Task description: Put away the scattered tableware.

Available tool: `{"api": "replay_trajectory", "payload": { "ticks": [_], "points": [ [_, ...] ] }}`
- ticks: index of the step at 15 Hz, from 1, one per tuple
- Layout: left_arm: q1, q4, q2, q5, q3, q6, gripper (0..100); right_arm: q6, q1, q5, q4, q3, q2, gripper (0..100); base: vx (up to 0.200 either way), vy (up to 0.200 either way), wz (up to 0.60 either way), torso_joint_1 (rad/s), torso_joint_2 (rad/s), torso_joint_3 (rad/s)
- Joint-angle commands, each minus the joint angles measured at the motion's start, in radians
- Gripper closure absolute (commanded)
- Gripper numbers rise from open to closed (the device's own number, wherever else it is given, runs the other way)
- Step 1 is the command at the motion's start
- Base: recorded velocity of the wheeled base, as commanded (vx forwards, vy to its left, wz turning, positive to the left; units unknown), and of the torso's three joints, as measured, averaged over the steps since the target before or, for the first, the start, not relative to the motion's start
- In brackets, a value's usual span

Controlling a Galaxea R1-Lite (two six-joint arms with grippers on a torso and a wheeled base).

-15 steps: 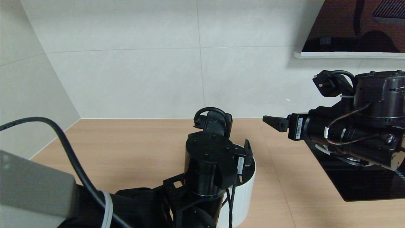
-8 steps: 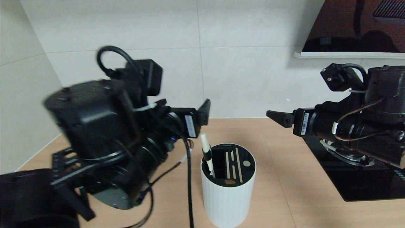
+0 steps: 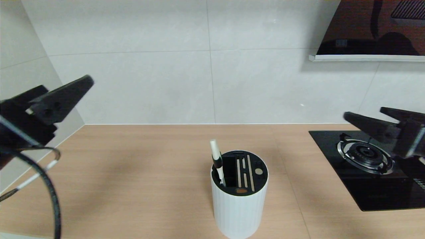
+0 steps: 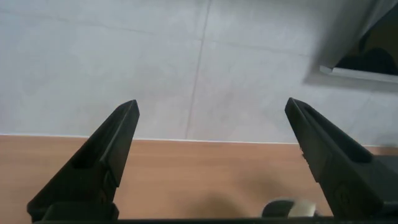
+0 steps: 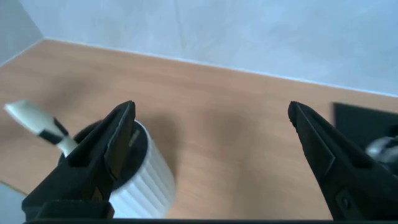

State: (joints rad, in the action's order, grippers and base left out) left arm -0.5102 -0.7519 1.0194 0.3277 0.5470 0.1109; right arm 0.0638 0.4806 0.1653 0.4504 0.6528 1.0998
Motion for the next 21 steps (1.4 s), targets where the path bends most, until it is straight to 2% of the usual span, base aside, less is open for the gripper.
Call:
{"api": "replay_trajectory", "payload": {
  "ticks": [1, 3, 4, 6, 7, 8, 9, 10, 13, 14, 15, 16, 17, 19, 20, 21],
  "points": [
    [0.085, 0.270, -0.370, -0.070, -0.075, 0.001, 0, -0.007, -0.106, -0.012, -0.027, -0.160, -0.368, 0, 0.000, 0.000, 0.00, 0.000, 0.00, 0.000],
    [0.141, 0.523, -0.558, -0.105, -0.061, 0.000, 0, -0.009, -0.120, -0.010, -0.118, -0.190, -0.555, 0, 0.000, 0.000, 0.00, 0.000, 0.00, 0.000],
    [0.200, 0.658, -0.663, -0.127, -0.048, 0.000, 0, -0.015, -0.139, -0.001, -0.239, -0.177, -0.673, 0, 0.000, 0.000, 0.00, 0.000, 0.00, 0.000],
    [0.251, 0.810, -0.818, -0.148, -0.047, -0.008, 0, -0.019, -0.234, 0.000, -0.418, -0.162, -0.818, 0, 0.000, 0.000, 0.00, 0.000, 0.00, 0.000],
    [0.268, 0.844, -0.866, -0.153, -0.047, -0.011, 0, -0.019, -0.266, 0.000, -0.464, -0.160, -0.862, 0, 0.000, 0.000, 0.00, 0.000, 0.00, 0.000],
    [0.285, 0.882, -0.927, -0.151, -0.048, -0.031, 0, -0.035, -0.323, -0.003, -0.553, -0.171, -0.943, 0, 0.000, 0.000, 0.00, 0.000, 0.00, 0.000],
    [0.294, 0.878, -0.923, -0.104, -0.048, -0.034, 0, -0.076, -0.355, -0.012, -0.613, -0.174, -1.000, 0, 0.000, 0.000, 0.00, 0.000, 0.00, 0.000],
    [0.320, 0.873, -0.921, -0.032, -0.048, -0.036, 0, -0.081, -0.361, 0.006, -0.631, -0.191, -1.000, 0, 0.000, 0.000, 0.00, 0.000, 0.00, 0.000],
    [0.417, 0.862, -0.923, 0.002, -0.084, -0.036, 0, -0.081, -0.381, 0.135, -0.579, -0.229, -1.002, 0, 0.000, 0.000, 0.00, 0.000, 0.00, 0.000],
    [0.470, 0.861, -0.943, 0.001, -0.093, -0.036, 0, -0.082, -0.450, 0.118, -0.572, -0.232, -1.035, 0, 0.000, 0.000, 0.00, 0.000, 0.00, 0.000],
    [0.495, 0.867, -0.986, -0.029, -0.110, -0.054, 0, -0.087, -0.468, 0.057, -0.579, -0.249, -1.078, 0, 0.000, 0.000, 0.00, 0.000, 0.00, 0.000],
    [0.509, 0.872, -1.019, -0.099, -0.145, -0.103, 0, -0.084, -0.478, 0.013, -0.588, -0.275, -1.100, 0, 0.000, 0.000, 0.00, 0.000, 0.00, 0.000],
    [0.510, 0.858, -1.019, -0.116, -0.197, -0.120, 0, -0.081, -0.478, 0.014, -0.581, -0.309, -1.100, 0, 0.000, 0.000, 0.00, 0.000, 0.00, 0.000],
    [0.510, 0.818, -1.019, -0.125, -0.302, -0.125, 0, -0.078, -0.478, 0.013, -0.555, -0.378, -1.100, 0, 0.000, 0.000, 0.00, 0.000, 0.00, 0.000],
    [0.510, 0.735, -1.019, -0.156, -0.427, -0.142, 0, -0.078, -0.478, 0.003, -0.470, -0.484, -1.100, 0, 0.000, 0.000, 0.00, 0.000, 0.00, 0.000],
    [0.510, 0.669, -1.019, -0.179, -0.490, -0.145, 0, -0.079, -0.478, -0.020, -0.404, -0.544, -1.100, 0, 0.000, 0.000, 0.00, 0.000, 0.00, 0.000]
  ]
}}
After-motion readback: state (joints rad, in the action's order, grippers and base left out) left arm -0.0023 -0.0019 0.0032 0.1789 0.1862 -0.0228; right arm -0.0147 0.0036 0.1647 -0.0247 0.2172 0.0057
